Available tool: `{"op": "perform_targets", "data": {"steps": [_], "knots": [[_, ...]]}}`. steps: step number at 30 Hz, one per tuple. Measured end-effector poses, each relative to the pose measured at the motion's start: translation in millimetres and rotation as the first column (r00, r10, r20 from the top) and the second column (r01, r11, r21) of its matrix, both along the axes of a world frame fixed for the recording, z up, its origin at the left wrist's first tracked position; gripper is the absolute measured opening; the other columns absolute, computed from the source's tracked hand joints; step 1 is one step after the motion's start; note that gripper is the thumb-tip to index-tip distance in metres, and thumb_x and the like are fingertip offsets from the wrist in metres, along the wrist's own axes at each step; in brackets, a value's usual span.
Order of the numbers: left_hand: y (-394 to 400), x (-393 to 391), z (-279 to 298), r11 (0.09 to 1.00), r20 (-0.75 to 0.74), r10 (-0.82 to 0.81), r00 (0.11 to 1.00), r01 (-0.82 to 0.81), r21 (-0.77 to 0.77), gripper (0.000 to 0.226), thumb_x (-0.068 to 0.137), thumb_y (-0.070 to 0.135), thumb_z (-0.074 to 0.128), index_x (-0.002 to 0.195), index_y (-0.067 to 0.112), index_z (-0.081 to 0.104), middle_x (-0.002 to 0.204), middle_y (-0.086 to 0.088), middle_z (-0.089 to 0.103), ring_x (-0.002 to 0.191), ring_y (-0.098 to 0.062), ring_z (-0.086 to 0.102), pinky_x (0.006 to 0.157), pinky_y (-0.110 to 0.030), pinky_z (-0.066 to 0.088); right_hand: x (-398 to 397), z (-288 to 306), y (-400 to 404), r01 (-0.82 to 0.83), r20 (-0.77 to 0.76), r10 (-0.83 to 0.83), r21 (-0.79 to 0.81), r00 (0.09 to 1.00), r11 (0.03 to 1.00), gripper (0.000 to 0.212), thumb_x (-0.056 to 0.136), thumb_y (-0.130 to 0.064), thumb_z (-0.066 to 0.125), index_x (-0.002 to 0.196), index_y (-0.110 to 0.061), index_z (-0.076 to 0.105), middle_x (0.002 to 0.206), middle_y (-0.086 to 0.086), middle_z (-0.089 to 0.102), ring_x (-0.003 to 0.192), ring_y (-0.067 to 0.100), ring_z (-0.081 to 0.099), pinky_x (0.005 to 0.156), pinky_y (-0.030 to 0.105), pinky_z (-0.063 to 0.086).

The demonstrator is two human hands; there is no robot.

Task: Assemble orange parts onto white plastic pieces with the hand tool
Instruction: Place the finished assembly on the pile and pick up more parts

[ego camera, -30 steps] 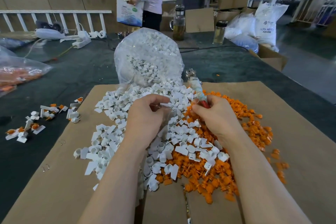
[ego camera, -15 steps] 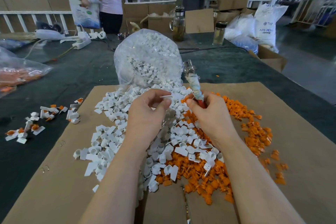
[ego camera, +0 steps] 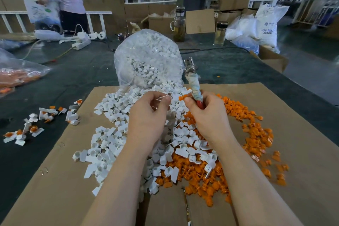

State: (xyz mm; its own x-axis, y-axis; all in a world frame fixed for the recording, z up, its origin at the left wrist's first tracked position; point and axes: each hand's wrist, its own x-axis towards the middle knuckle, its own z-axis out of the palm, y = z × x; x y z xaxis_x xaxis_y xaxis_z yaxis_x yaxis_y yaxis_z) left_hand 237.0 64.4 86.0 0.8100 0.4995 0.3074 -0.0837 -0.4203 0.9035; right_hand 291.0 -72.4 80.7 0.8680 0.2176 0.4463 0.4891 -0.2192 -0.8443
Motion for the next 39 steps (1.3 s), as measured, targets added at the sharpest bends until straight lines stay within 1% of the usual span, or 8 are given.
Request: {"op": "perform_targets", "data": {"steps": [4, 8, 15, 19, 26, 32, 36, 39], "knots": [[-2, -1, 2, 0.998, 0.008, 0.054, 0.999, -0.054, 0.019, 0.02, 0.092, 0.05, 0.061, 0.091, 0.03, 0.064, 0.077, 0.012, 0.068, 0.07, 0.004, 0.061, 0.055, -0.006, 0.041, -1, -1, 2, -0.009, 0.012, 0.008, 0.006, 1.0, 1.0, 0.024, 0.094, -0.024, 0.064, 0.075, -0.032, 0.051, 0.054, -0.033, 0.053, 0.054, -0.01, 0.053, 0.048, 0.006, 0.037], [-1, 1, 2, 0.998, -0.006, 0.024, 1.0, -0.025, -0.05, 0.004, 0.093, 0.032, 0.065, 0.097, 0.03, 0.067, 0.081, 0.011, 0.069, 0.067, 0.002, 0.063, 0.055, -0.009, 0.044, -1, -1, 2, 0.001, 0.008, -0.001, 0.001, 1.0, 1.0, 0.022, 0.093, -0.026, 0.064, 0.077, -0.032, 0.052, 0.057, -0.033, 0.055, 0.054, -0.009, 0.053, 0.047, 0.007, 0.039], [-6, -1, 6, 0.98, -0.03, -0.037, 0.999, 0.031, -0.197, 0.025, 0.086, 0.01, 0.074, 0.099, 0.031, 0.066, 0.088, 0.003, 0.075, 0.077, -0.018, 0.073, 0.069, -0.026, 0.059, -2, 0, 2, -0.006, 0.003, 0.006, 0.041, 1.0, 0.999, 0.017, 0.094, -0.024, 0.064, 0.08, -0.029, 0.055, 0.054, -0.031, 0.054, 0.05, -0.008, 0.05, 0.045, 0.007, 0.036], [-8, -4, 9, 0.953, 0.022, -0.017, 1.0, 0.023, -0.301, 0.027, 0.082, 0.008, 0.078, 0.087, 0.034, 0.073, 0.092, 0.002, 0.072, 0.072, -0.013, 0.073, 0.056, -0.014, 0.054, -4, -1, 3, -0.015, 0.017, 0.014, 0.059, 1.0, 0.998, 0.005, 0.093, -0.023, 0.065, 0.091, -0.019, 0.062, 0.055, -0.033, 0.054, 0.052, -0.01, 0.052, 0.047, 0.006, 0.037], [-12, -4, 7, 0.932, -0.004, 0.004, 1.0, -0.006, -0.364, 0.017, 0.08, 0.018, 0.082, 0.092, 0.025, 0.073, 0.073, -0.001, 0.075, 0.07, -0.018, 0.074, 0.074, -0.036, 0.062, -5, -1, 6, -0.007, 0.028, 0.005, 0.066, 1.0, 0.998, 0.008, 0.092, -0.023, 0.066, 0.09, -0.019, 0.06, 0.057, -0.037, 0.054, 0.056, -0.014, 0.053, 0.049, 0.003, 0.038], [-14, -5, 11, 0.903, 0.005, 0.009, 1.0, -0.006, -0.429, 0.01, 0.079, 0.012, 0.081, 0.079, 0.017, 0.073, 0.065, 0.0, 0.074, 0.062, -0.011, 0.073, 0.053, -0.014, 0.052, -4, -3, 8, 0.052, 0.036, -0.054, 0.032, 0.998, 0.998, 0.009, 0.09, -0.028, 0.068, 0.093, -0.025, 0.06, 0.068, -0.022, 0.061, 0.063, -0.009, 0.057, 0.052, 0.008, 0.042], [-14, -7, 13, 0.887, 0.04, -0.008, 0.999, 0.025, -0.461, 0.01, 0.079, 0.009, 0.08, 0.077, 0.016, 0.074, 0.066, -0.001, 0.074, 0.064, -0.012, 0.074, 0.054, -0.013, 0.052, -5, -5, 10, 0.101, 0.052, -0.099, -0.024, 0.994, 0.995, 0.013, 0.089, -0.031, 0.069, 0.097, -0.029, 0.059, 0.086, -0.015, 0.067, 0.078, 0.001, 0.064, 0.065, 0.019, 0.053], [-15, -8, 14, 0.881, 0.062, -0.007, 0.998, 0.036, -0.472, 0.011, 0.078, 0.008, 0.082, 0.076, 0.016, 0.075, 0.067, -0.003, 0.074, 0.065, -0.014, 0.074, 0.057, -0.018, 0.056, -8, -5, 10, 0.121, 0.075, -0.12, -0.008, 0.99, 0.993, 0.015, 0.088, -0.027, 0.07, 0.096, -0.028, 0.058, 0.083, -0.018, 0.064, 0.079, -0.004, 0.063, 0.063, 0.012, 0.051]]}}
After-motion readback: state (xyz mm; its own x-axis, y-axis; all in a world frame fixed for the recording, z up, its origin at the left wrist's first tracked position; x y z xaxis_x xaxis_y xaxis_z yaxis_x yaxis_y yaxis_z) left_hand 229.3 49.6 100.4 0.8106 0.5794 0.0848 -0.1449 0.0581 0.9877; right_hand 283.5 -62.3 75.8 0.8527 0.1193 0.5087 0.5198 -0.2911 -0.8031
